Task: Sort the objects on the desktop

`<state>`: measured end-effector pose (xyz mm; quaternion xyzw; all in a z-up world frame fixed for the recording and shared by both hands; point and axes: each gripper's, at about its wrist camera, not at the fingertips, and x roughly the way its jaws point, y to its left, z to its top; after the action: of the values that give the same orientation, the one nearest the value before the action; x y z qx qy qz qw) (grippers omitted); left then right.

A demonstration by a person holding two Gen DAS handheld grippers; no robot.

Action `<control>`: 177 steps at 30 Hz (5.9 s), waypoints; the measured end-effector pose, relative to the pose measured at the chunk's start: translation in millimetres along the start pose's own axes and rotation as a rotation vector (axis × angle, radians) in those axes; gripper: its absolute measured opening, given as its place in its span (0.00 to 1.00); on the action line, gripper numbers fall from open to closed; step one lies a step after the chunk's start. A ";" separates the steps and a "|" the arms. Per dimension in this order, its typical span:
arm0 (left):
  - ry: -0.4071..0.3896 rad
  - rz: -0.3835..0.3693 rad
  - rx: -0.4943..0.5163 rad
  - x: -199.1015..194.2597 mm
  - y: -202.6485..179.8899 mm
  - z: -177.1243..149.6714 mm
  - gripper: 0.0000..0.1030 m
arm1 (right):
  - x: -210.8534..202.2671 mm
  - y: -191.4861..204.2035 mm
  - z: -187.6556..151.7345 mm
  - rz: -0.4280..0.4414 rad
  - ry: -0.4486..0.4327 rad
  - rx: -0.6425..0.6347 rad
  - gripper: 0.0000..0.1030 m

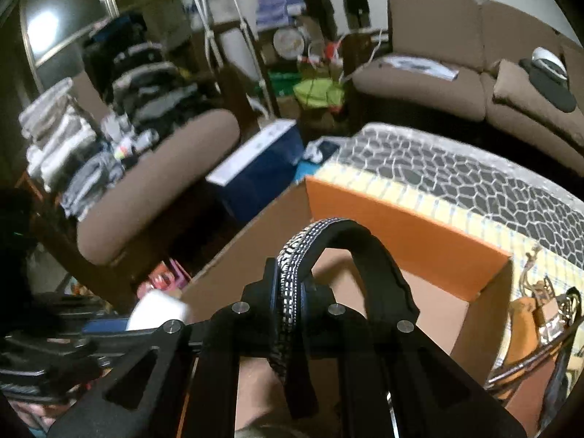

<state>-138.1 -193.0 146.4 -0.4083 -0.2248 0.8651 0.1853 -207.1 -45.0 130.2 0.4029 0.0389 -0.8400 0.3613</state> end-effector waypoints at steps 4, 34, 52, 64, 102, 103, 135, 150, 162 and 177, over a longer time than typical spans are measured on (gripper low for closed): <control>0.017 0.009 -0.014 3.0 5.2 -1.1 0.09 | 27.1 -0.6 1.2 -0.026 0.075 -0.024 0.10; 0.190 0.189 0.127 60.3 -19.9 -21.5 0.09 | -79.5 -25.4 -41.3 -0.135 0.023 0.083 0.50; 0.286 0.272 0.124 83.1 -25.0 -35.6 0.60 | -143.1 -66.2 -99.5 -0.253 -0.032 0.187 0.53; 0.169 0.128 0.051 68.3 -47.5 -18.9 1.00 | -211.7 -126.2 -128.3 -0.405 -0.106 0.336 0.81; 0.146 0.230 0.301 103.4 -176.4 -61.8 1.00 | -225.9 -187.3 -181.7 -0.464 -0.070 0.447 0.88; 0.146 0.225 0.316 105.2 -181.7 -64.0 1.00 | -229.4 -192.7 -184.3 -0.473 -0.074 0.459 0.88; 0.304 0.189 0.642 209.4 -258.6 -164.3 0.99 | -174.3 -249.3 -249.6 -0.036 -0.009 0.798 0.47; 0.371 0.061 0.624 216.2 -263.4 -175.4 0.99 | -189.9 -251.5 -244.9 0.223 -0.135 0.895 0.46; 0.292 0.109 0.549 198.3 -251.0 -153.5 0.34 | -203.2 -219.5 -211.6 0.436 -0.242 0.827 0.46; 0.276 -0.282 0.139 157.3 -217.3 -109.2 0.08 | -238.8 -227.1 -208.5 0.257 -0.319 0.795 0.55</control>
<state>-116.2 92.6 104.0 -0.4736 -0.1920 0.7799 0.3613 -117.8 333.9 107.1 0.3773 -0.3938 -0.7896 0.2814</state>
